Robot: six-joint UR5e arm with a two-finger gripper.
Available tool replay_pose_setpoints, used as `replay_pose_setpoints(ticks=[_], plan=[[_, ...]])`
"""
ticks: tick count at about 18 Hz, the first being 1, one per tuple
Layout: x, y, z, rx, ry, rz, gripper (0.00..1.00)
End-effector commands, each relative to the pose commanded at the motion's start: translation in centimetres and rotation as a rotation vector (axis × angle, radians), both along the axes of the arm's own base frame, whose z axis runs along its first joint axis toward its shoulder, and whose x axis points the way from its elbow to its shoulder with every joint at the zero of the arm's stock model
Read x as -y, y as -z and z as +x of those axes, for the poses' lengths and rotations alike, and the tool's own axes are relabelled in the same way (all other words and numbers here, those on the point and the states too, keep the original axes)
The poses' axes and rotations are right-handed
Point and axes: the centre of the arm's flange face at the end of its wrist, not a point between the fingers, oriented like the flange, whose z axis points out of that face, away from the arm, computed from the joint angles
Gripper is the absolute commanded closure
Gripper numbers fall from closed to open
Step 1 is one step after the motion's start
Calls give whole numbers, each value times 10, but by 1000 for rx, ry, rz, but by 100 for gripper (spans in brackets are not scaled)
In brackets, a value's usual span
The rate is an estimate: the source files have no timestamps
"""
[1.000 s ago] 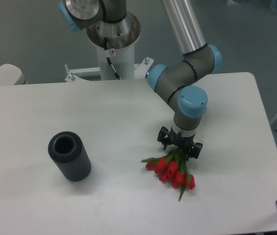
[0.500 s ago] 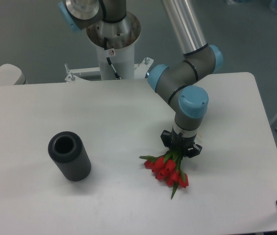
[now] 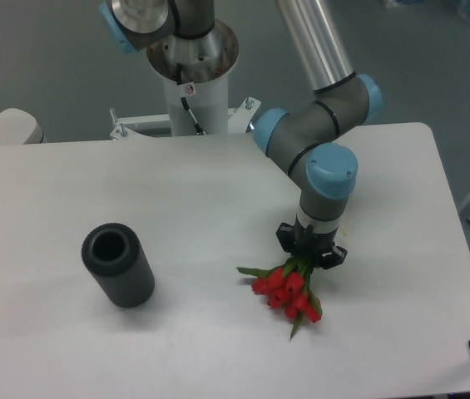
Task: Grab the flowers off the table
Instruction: 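Lift the gripped tulip bunch up off the table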
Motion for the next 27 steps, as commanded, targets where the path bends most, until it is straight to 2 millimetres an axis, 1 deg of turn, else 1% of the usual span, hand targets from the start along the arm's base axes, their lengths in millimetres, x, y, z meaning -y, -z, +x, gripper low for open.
replay_pose_setpoints(ticks=[3,6,8,9,11,12,15,17,20,22,25,27], plan=[[-10,-35,3,-9,20,96,68],[-10,-73,12,-19,35,178,70],[-9,-95,15,-8,46,259,72],[-8,-104,14,3,49,302,72],[7,-122,6,6,34,367,72],[11,-127,3,13,32,397,72],[12,-138,0,48,31,484,72],[8,-149,-1,89,-9,543,72],[1,-175,-4,145,-71,632,72],[-3,-186,-2,177,-48,696,72],[11,-197,-13,237,-31,816,72],[18,-197,-17,259,-30,854,71]])
